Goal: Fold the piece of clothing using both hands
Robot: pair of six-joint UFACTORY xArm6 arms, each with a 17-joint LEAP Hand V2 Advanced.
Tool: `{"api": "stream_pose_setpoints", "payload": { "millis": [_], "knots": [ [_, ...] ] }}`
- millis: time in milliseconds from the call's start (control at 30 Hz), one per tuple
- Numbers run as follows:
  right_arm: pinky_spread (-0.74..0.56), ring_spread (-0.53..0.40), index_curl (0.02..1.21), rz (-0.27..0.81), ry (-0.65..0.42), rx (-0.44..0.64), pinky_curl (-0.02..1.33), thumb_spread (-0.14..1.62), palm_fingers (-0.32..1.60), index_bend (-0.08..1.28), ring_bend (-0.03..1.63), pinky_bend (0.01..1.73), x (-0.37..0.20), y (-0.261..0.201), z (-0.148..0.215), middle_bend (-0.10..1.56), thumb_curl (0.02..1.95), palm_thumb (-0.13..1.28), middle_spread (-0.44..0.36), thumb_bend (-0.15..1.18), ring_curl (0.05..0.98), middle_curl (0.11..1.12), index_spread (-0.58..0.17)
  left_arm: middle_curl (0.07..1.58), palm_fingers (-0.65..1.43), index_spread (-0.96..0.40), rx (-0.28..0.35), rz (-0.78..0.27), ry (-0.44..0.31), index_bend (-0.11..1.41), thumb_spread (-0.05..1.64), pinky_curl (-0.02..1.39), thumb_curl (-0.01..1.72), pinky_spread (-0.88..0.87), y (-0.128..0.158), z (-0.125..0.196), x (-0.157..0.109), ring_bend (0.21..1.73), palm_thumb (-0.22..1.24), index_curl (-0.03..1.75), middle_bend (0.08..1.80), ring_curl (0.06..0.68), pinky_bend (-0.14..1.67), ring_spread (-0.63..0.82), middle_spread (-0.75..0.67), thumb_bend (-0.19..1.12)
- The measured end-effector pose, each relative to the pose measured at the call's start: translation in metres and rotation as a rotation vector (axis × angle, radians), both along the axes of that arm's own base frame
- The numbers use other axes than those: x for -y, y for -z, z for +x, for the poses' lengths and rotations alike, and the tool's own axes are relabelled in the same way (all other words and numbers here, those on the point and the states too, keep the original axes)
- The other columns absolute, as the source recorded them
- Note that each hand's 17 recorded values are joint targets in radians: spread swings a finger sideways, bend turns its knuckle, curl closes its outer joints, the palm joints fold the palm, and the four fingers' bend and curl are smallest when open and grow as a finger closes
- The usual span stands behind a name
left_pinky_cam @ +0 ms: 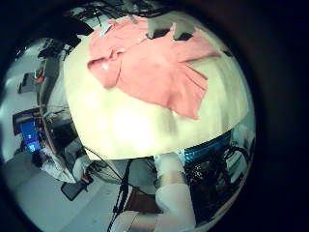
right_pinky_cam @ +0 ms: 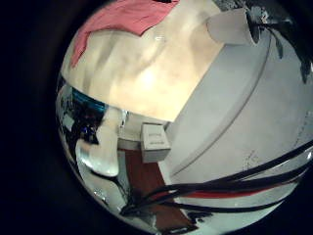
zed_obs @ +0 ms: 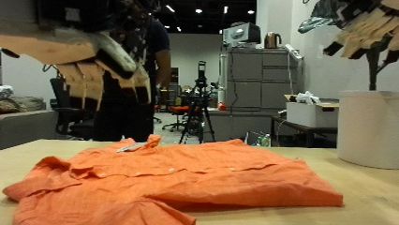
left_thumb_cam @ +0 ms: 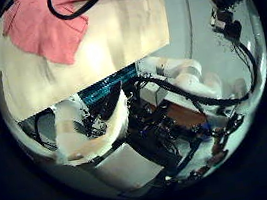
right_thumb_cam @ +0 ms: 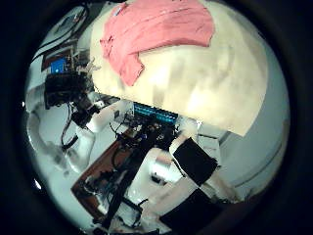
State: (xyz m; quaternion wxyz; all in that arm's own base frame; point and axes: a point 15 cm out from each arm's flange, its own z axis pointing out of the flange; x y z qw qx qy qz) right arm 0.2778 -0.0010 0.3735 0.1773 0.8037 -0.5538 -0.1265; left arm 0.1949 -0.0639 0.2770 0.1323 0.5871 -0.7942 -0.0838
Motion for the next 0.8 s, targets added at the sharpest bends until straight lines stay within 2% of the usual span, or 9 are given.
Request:
{"api": "stream_pose_setpoints", "payload": {
  "millis": [167, 267, 467, 667, 800],
  "knots": [
    [0.38, 0.256, 0.3, 0.002, -0.005, -0.01, 0.32, 1.3, 0.04, 0.17, 0.26, 0.34, 0.0, 0.002, 0.0, 0.18, 0.24, 0.6, 0.134, -0.01, 0.261, 0.28, -0.297, 0.36, 0.2, 0.03, 0.024, 0.038, 0.066, 0.15, 1.06, 0.27, 0.29, 0.44, 0.023, 0.001, 0.006, 0.38, 0.35, 0.34, 0.21, 0.223, 0.2, 0.43, 0.14, -0.02],
    [0.38, 0.255, 0.3, 0.002, -0.001, -0.02, 0.32, 1.31, 0.03, 0.17, 0.26, 0.34, 0.002, 0.006, 0.001, 0.18, 0.24, 0.6, 0.134, -0.01, 0.262, 0.28, -0.297, 0.36, 0.19, 0.04, 0.034, 0.064, 0.079, 0.15, 1.05, 0.28, 0.29, 0.44, 0.033, 0.006, 0.005, 0.39, 0.34, 0.33, 0.2, 0.226, 0.21, 0.42, 0.14, -0.03],
    [0.38, 0.254, 0.3, 0.002, 0.002, -0.032, 0.32, 1.31, 0.03, 0.17, 0.26, 0.34, 0.003, 0.012, 0.005, 0.18, 0.24, 0.6, 0.137, -0.01, 0.262, 0.28, -0.294, 0.36, 0.15, 0.06, 0.043, 0.091, 0.129, 0.14, 1.01, 0.3, 0.29, 0.44, 0.074, 0.015, 0.011, 0.42, 0.29, 0.31, 0.19, 0.233, 0.25, 0.42, 0.16, -0.03],
    [0.38, 0.255, 0.3, 0.002, 0.003, -0.035, 0.32, 1.31, 0.03, 0.17, 0.25, 0.34, 0.004, 0.016, 0.007, 0.18, 0.24, 0.6, 0.138, -0.01, 0.264, 0.28, -0.293, 0.36, 0.12, 0.08, -0.016, 0.15, 0.168, 0.14, 0.97, 0.31, 0.29, 0.43, 0.105, 0.016, 0.01, 0.44, 0.25, 0.29, 0.2, 0.236, 0.27, 0.42, 0.19, -0.03],
    [0.38, 0.255, 0.3, 0.002, 0.003, -0.029, 0.32, 1.31, 0.03, 0.17, 0.25, 0.34, 0.004, 0.018, 0.01, 0.18, 0.24, 0.6, 0.139, -0.01, 0.265, 0.28, -0.292, 0.36, 0.1, 0.1, -0.026, 0.191, 0.187, 0.14, 0.94, 0.31, 0.29, 0.44, 0.12, 0.024, 0.006, 0.46, 0.23, 0.28, 0.21, 0.236, 0.28, 0.44, 0.22, -0.03]
  ]
}}
